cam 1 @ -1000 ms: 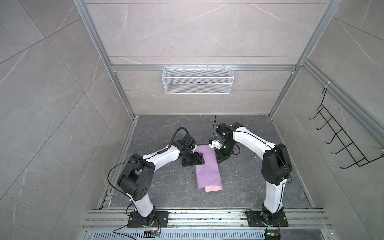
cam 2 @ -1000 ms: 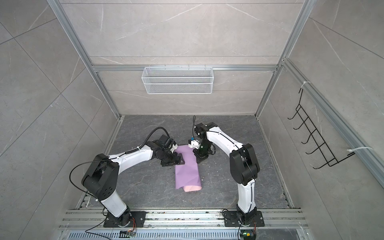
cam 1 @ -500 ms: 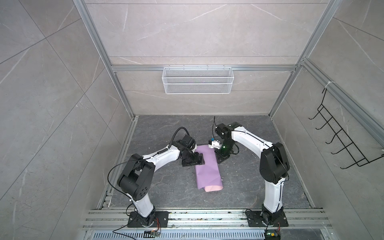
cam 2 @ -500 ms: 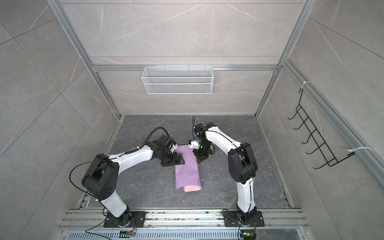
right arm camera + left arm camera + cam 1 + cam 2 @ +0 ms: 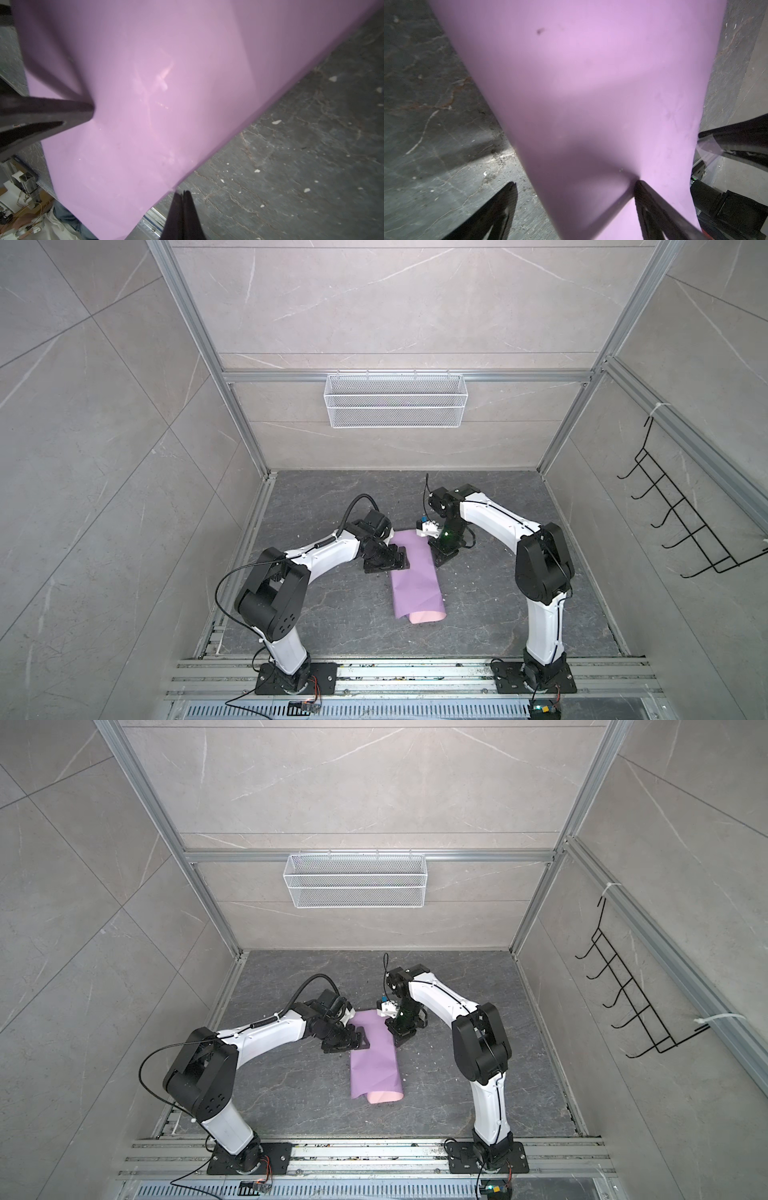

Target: Wrap the gift box in paper

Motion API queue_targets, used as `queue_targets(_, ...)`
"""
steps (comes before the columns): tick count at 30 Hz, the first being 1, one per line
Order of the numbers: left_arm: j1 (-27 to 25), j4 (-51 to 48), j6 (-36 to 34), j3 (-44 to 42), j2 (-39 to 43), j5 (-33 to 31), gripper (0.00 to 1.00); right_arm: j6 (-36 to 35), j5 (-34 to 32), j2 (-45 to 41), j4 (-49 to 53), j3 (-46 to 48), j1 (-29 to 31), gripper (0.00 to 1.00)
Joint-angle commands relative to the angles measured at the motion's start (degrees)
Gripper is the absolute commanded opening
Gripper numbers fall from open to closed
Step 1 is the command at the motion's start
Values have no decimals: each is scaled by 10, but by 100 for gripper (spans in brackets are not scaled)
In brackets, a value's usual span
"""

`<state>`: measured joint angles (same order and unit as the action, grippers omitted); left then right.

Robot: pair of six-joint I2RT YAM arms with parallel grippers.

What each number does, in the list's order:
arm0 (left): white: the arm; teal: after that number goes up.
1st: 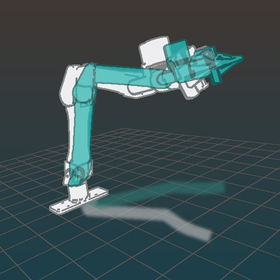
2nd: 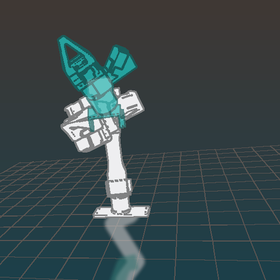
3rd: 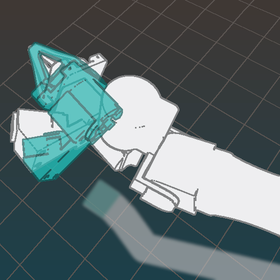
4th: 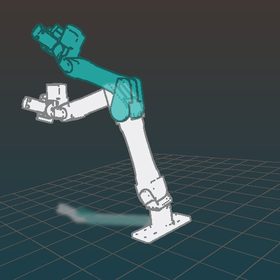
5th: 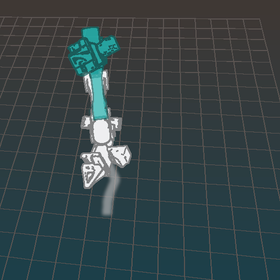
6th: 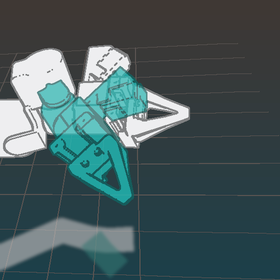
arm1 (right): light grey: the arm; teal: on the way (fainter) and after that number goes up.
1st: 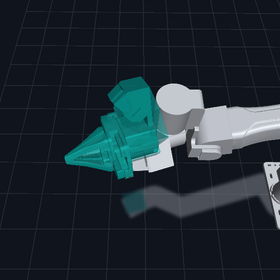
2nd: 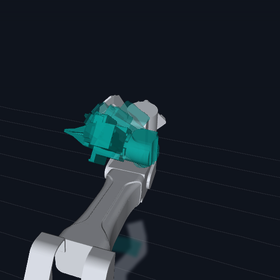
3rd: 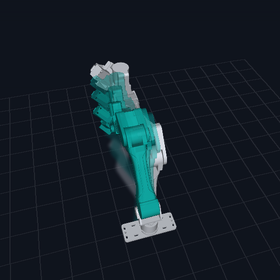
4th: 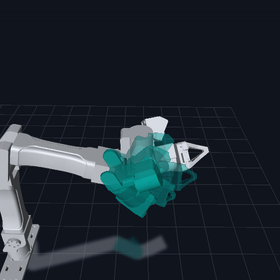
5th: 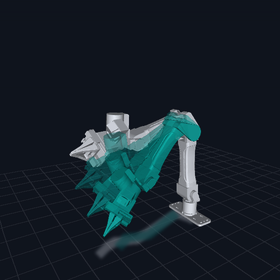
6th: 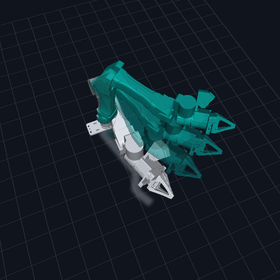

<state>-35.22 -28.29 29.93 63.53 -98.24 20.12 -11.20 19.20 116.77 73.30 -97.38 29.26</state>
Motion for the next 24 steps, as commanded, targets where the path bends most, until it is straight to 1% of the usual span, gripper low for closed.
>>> queue_targets(1,-3,-30,-9,-23,-34,-61,89,3,-9,12,6,-18,3,0)
queue_targets(3,-4,-29,-9,-24,-34,-61,89,5,-9,13,6,-19,4,0)
queue_targets(8,-4,-28,-10,-24,-35,-61,89,6,-10,15,5,-20,5,5)
queue_targets(15,-3,-29,-9,-24,-34,-61,89,6,-19,17,7,-21,6,10)
queue_targets(24,-4,-30,-10,-22,-34,-61,89,10,-33,19,5,-12,5,13)
